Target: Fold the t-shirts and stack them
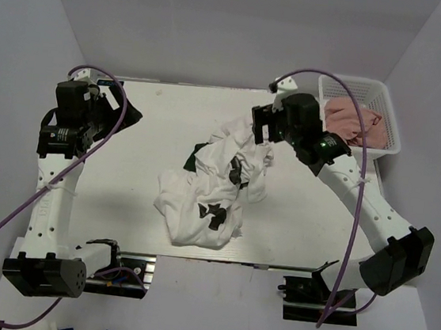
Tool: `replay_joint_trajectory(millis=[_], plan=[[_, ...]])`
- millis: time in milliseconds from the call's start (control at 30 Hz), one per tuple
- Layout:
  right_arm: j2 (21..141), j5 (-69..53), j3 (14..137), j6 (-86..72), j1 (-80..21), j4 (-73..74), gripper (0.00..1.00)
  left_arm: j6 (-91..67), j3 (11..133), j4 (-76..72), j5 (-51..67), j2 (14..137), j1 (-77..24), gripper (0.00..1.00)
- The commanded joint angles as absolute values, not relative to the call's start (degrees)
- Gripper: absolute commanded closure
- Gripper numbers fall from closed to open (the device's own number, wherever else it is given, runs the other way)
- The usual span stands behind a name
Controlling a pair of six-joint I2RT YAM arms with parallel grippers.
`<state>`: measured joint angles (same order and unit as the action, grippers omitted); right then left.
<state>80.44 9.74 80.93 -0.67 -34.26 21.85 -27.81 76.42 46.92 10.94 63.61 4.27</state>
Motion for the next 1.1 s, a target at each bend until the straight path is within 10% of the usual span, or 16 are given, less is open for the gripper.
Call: replay_joint_trajectory(millis=[0,500,967,1067], plan=[[75.76,7.83,79.11,4.13,-37.17,25.12,0.1,-27.07,78.66,50.27,11.51,63.46,4.04,0.0],[87.9,-5.16,65.51,10.45,-62.99,18.91,0.1,-28.82,70.5,60.47,8.61,57.4,4.04,0.0],[100.99,4.21,58.18,10.9,-66.53,6.6,0.1,-29.88,67.41,63.02,6.68,56.52,4.04,0.0],[98.8,8.16,60.47,11.08,-66.36,7.03,0.31,-29.88,67.94,63.02,6.07,56.51,4.04,0.0]])
